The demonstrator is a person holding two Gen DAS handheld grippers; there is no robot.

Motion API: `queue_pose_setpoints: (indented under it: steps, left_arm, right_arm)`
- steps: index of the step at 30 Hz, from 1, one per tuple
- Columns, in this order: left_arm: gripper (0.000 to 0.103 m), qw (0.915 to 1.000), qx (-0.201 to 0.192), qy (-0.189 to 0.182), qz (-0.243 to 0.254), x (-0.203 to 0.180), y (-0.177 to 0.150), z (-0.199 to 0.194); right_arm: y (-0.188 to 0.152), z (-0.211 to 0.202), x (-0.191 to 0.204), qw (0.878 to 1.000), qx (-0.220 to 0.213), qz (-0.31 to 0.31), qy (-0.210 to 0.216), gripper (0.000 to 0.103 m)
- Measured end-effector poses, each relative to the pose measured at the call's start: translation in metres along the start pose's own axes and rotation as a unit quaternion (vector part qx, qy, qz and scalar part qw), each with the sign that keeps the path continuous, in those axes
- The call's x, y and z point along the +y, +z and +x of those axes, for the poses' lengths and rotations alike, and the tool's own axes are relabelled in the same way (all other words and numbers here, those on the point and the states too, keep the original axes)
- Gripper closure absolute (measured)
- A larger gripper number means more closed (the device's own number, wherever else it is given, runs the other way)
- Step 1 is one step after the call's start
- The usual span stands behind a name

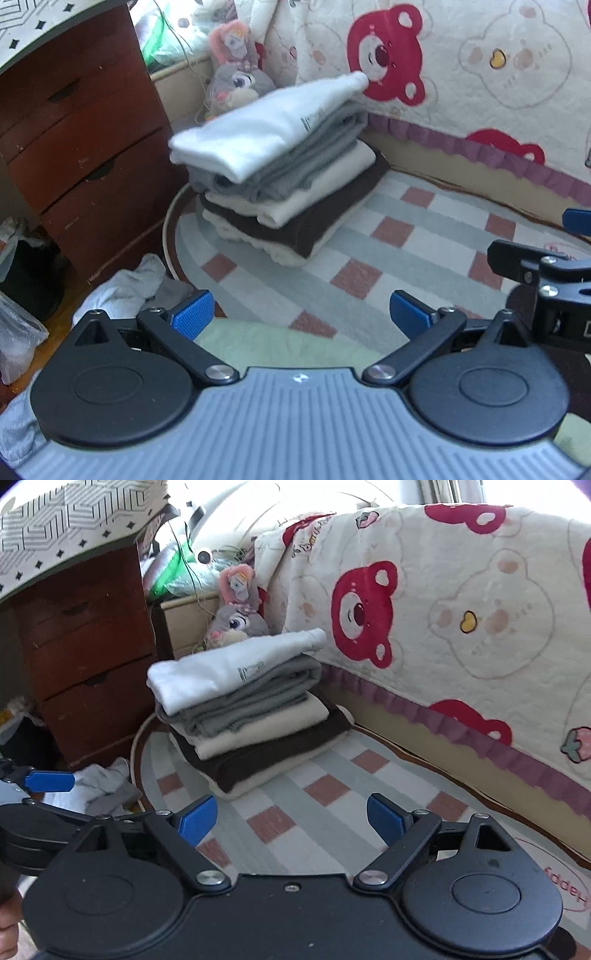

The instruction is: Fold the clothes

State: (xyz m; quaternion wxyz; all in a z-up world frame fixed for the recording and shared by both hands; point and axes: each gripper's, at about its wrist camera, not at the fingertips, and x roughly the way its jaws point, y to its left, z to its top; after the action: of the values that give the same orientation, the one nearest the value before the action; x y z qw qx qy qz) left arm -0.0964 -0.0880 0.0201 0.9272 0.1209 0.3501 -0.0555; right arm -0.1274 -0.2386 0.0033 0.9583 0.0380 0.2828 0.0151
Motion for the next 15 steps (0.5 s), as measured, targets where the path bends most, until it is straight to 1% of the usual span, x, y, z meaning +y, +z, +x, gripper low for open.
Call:
queue_pose_setpoints:
  steps: [4,10,15]
  left_arm:
    - [0.0,1.0,0.002,-0.002,-0.007,-0.002,-0.002,-0.003]
    - [0.0,0.9999,0.0,0.007,0.007,-0.011,-0.006,-0.007]
    - [0.0,0.9999,0.005,0.009,0.004,-0.015,-0.006,-0.007]
  right_arm:
    - [-0.006,-0.006,-0.002,1.0,0.007,0.004,-0.006,0.012]
    - [-0.009,-0.01,-0.005,1.0,0.012,0.016,-0.021,0.012]
    - [-0.011,-0.01,-0.009,0.999,0.021,0.033,-0.032,0.012]
